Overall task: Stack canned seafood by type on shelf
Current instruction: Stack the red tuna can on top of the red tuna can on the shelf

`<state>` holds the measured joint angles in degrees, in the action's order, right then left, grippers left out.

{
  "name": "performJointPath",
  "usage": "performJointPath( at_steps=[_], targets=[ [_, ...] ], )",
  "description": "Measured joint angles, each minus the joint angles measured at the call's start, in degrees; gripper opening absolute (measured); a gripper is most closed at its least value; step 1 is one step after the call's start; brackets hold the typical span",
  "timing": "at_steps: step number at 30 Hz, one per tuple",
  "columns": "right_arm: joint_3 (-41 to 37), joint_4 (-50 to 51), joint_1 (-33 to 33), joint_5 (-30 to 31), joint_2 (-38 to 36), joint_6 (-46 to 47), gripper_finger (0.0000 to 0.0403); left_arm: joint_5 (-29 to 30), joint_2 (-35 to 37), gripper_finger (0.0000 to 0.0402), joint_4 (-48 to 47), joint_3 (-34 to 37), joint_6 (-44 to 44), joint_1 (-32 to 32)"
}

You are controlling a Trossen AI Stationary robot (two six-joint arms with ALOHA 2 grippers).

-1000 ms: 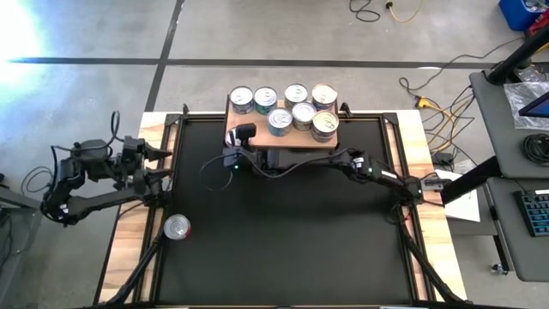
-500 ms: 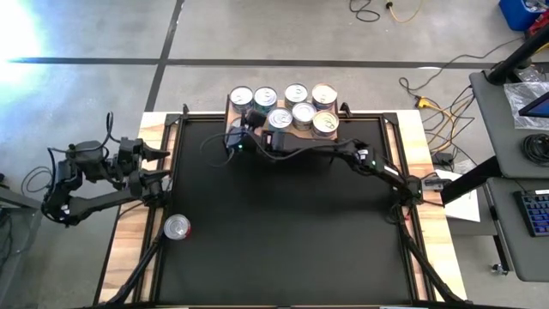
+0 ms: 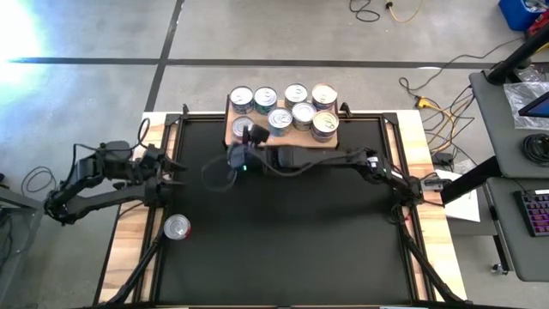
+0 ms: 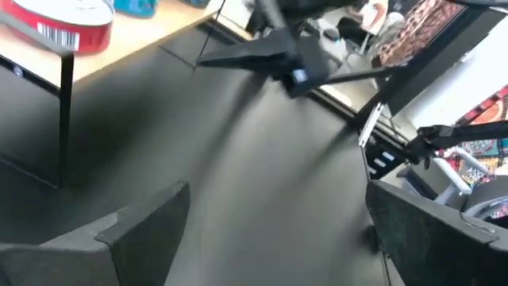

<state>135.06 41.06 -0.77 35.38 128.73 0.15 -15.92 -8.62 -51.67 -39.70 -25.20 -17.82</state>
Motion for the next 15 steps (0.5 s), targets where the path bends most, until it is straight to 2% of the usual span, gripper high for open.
performJointPath(
  at_steps=[3, 8, 15],
  targets=[
    [0.0, 5.5, 2.6, 4.1, -1.1, 0.6, 0.0347, -1.0, -0.5, 0.0363, -1.8, 0.0, -0.8, 0.0],
    [0.0, 17.0, 7.1, 9.6, -3.1, 9.0, 0.0343, -7.8, -2.1, 0.0362, -3.6, 0.2, -3.0, 0.0],
    [-0.1, 29.2, 12.7, 14.2, -3.4, 21.7, 0.0344, -7.9, -7.6, 0.0362, -4.0, 2.1, 0.4, 0.1]
  ],
)
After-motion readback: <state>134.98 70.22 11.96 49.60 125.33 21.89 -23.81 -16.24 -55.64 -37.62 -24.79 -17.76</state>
